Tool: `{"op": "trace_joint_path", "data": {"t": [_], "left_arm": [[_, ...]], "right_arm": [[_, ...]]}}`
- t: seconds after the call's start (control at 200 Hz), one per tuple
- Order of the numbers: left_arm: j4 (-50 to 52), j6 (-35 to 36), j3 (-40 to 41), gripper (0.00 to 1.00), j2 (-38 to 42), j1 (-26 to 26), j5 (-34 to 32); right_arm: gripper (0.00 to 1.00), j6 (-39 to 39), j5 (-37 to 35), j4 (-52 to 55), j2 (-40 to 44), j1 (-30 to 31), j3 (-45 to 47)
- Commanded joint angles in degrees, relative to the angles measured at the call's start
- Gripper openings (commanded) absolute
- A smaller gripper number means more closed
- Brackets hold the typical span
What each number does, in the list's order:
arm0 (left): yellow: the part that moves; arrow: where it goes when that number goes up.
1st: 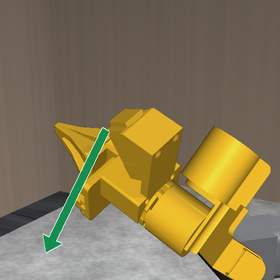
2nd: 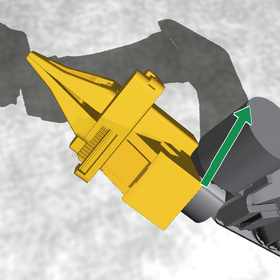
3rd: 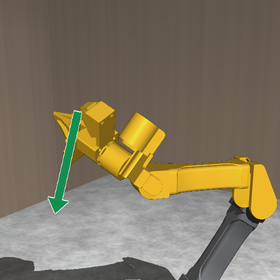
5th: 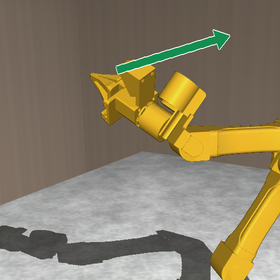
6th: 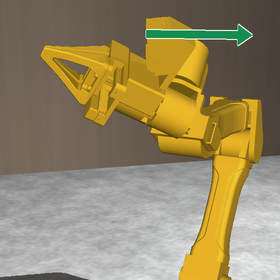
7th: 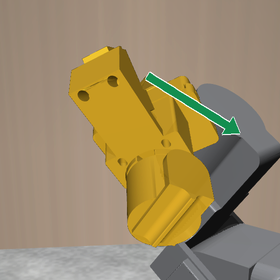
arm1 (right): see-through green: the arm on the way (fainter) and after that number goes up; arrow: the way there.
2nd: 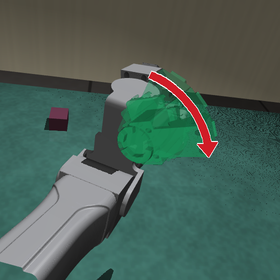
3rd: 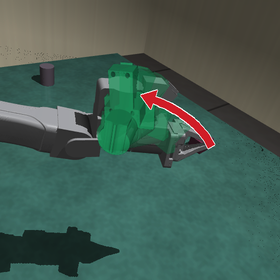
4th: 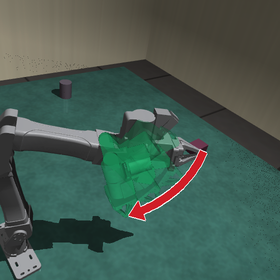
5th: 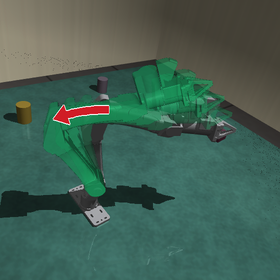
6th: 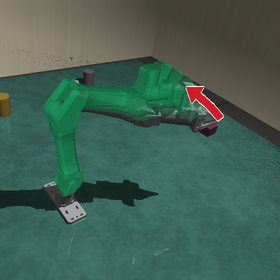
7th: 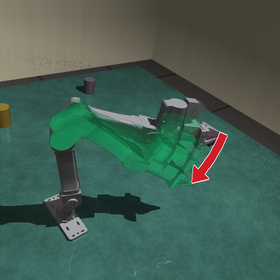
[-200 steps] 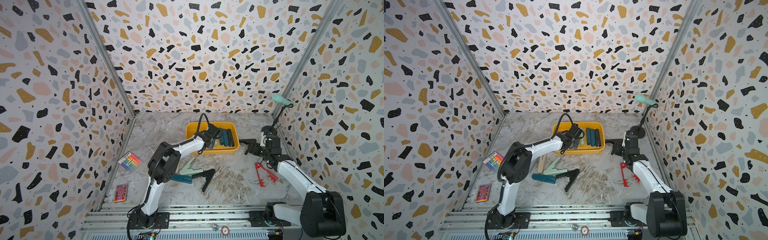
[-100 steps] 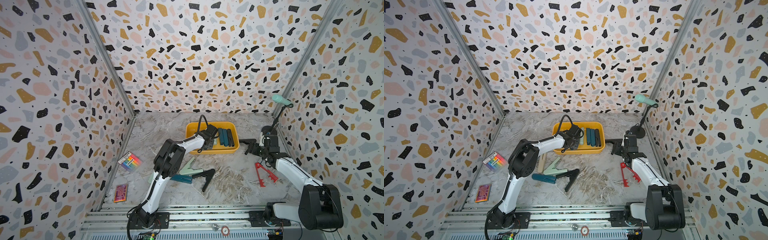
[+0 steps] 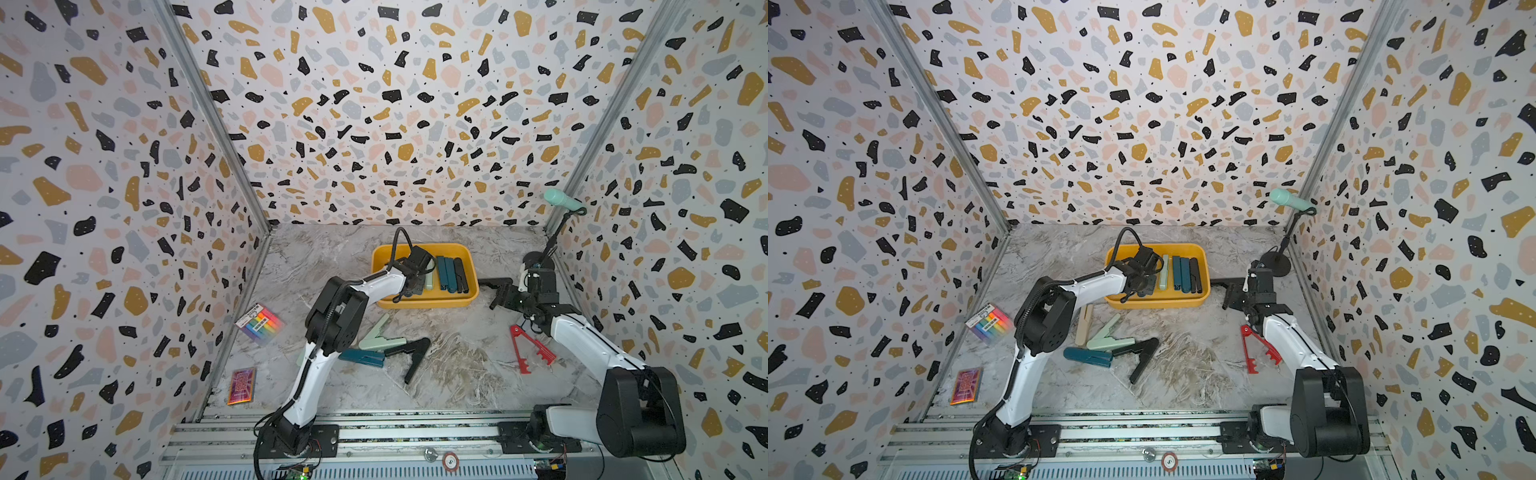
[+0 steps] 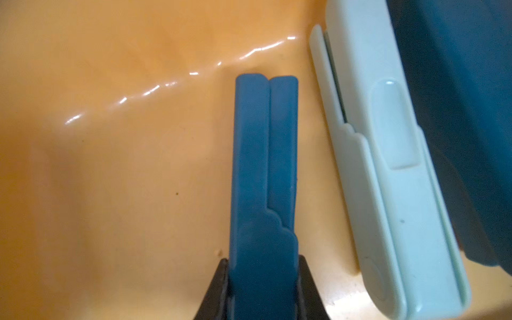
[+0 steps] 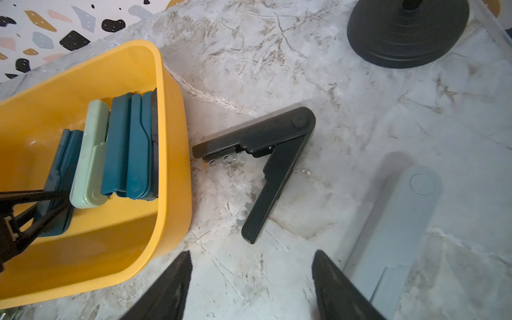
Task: Put the pruning pliers into the storage box
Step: Pick up the pruning pliers from the center of the board, then place the pruning pliers in the storage box.
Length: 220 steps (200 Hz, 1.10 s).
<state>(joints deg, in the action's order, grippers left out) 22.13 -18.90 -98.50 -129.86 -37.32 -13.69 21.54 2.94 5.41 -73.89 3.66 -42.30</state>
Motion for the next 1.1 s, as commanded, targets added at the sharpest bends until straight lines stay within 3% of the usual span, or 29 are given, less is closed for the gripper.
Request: {"op": "trace_joint_path", "data": {"t": [0.0, 0.225, 0.42, 0.621, 1.096], "left_arm": [[-0.50, -1.16, -0.26, 0.05, 1.06, 0.32, 1.94], [0.24, -3.19, -1.52, 0.30, -0.51, 0.32, 2.66], [0.05, -4.64, -3.39, 0.42, -0.91, 0.33, 2.57], [-0.23, -6.45, -5.92, 0.45, -2.67, 0.32, 6.15], [-5.33, -9.22, -3.02, 0.45, -0.84, 0.32, 11.40]], "right_arm": [[0.71, -0.27, -0.83, -0.64, 0.15, 0.22, -1.29], [0.71, 0.08, 0.29, -1.46, -0.44, 0.26, -1.38], [0.70, 0.40, 1.45, -2.15, -1.49, 0.21, -1.29], [0.71, 0.37, 1.81, -2.40, -1.53, 0.26, -1.29], [0.71, -0.03, 1.29, -1.95, -1.18, 0.25, -1.75]]}}
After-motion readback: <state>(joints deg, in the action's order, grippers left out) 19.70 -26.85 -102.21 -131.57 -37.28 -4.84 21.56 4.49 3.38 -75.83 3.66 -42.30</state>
